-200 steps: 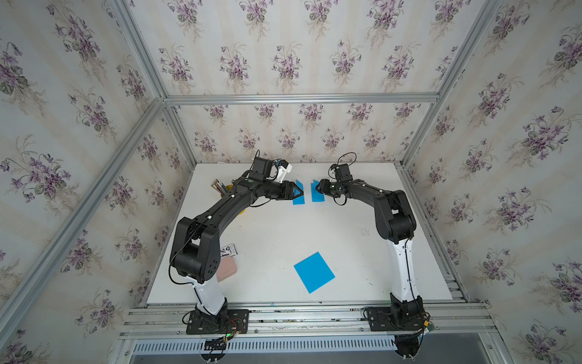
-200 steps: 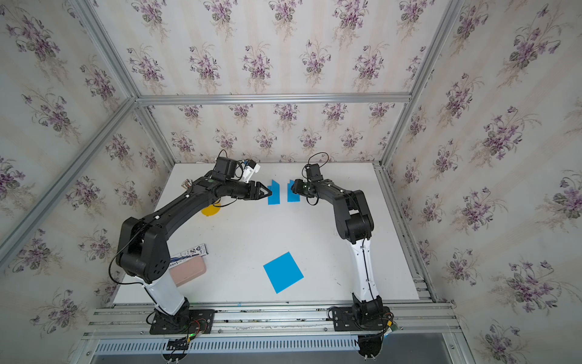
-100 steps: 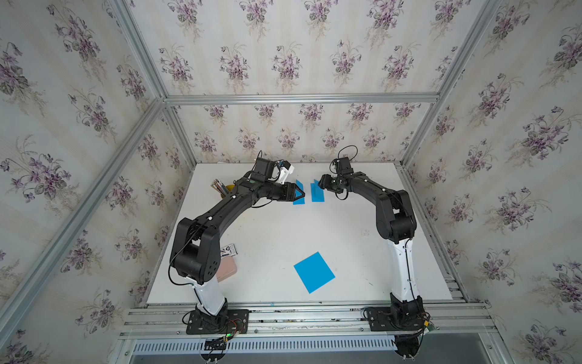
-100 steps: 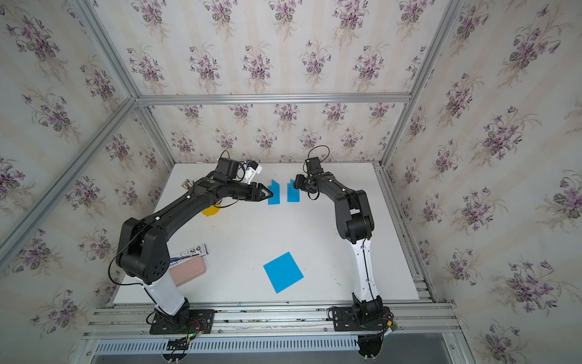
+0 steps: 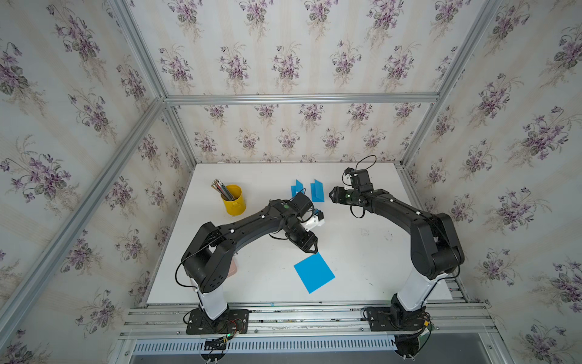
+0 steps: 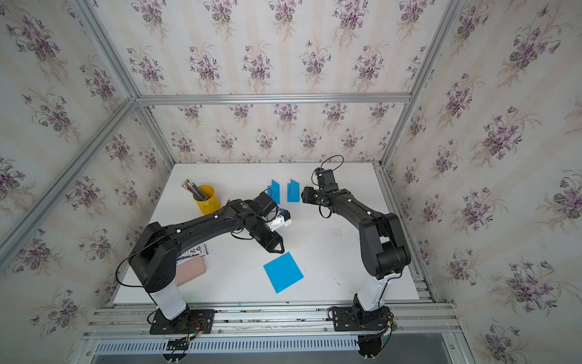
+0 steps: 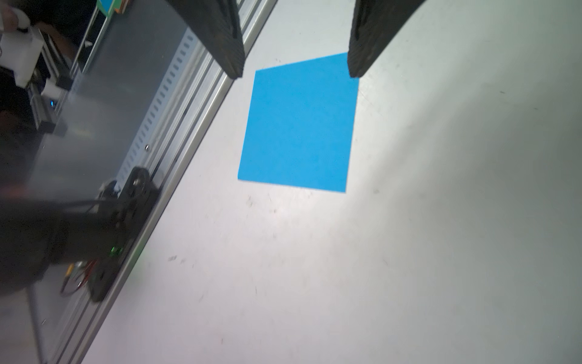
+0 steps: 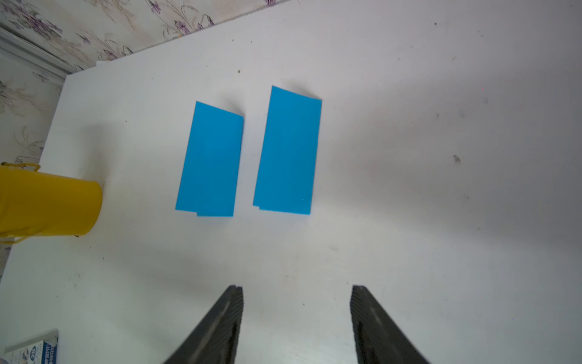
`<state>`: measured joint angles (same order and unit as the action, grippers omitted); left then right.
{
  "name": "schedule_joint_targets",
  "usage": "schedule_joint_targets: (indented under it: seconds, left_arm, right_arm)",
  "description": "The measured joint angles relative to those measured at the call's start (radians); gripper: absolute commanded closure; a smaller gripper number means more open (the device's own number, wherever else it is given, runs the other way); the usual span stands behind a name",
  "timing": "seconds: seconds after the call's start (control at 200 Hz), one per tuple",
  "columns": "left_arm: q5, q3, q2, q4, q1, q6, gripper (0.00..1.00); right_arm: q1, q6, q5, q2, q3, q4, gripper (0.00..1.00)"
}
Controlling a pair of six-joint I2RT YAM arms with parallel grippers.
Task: Fold the square paper along the opposite sides
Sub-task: Move the paper to the center of the board.
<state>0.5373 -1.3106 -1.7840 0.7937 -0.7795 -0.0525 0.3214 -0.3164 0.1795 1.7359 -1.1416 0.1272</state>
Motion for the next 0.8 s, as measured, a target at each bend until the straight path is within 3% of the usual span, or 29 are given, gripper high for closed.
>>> schedule_joint_targets:
  seconds: [0.205, 0.355, 0.589, 0.804]
  left_arm:
    - [-0.01, 0.015, -0.053, 0.049, -0.119, 0.018, 0.41]
    - [-0.061, -0.005, -0.089, 0.05, -0.141, 0.018, 0.41]
    - [-0.351, -0.013, -0.149, -0.007, -0.243, 0.011, 0.42]
    - [-0.602, 0.041, -0.142, -0.105, -0.253, -0.03, 0.41]
  right_arm:
    - [0.006, 0.0, -0.003, -0.091, 0.135, -0.064, 0.4]
    - [0.008, -0.002, -0.002, -0.123, 0.162, -0.093, 0.4]
    - [0.008, -0.019, 0.009, -0.138, 0.162, -0.115, 0.4]
    - [0.008, -0.023, 0.023, -0.138, 0.162, -0.126, 0.4]
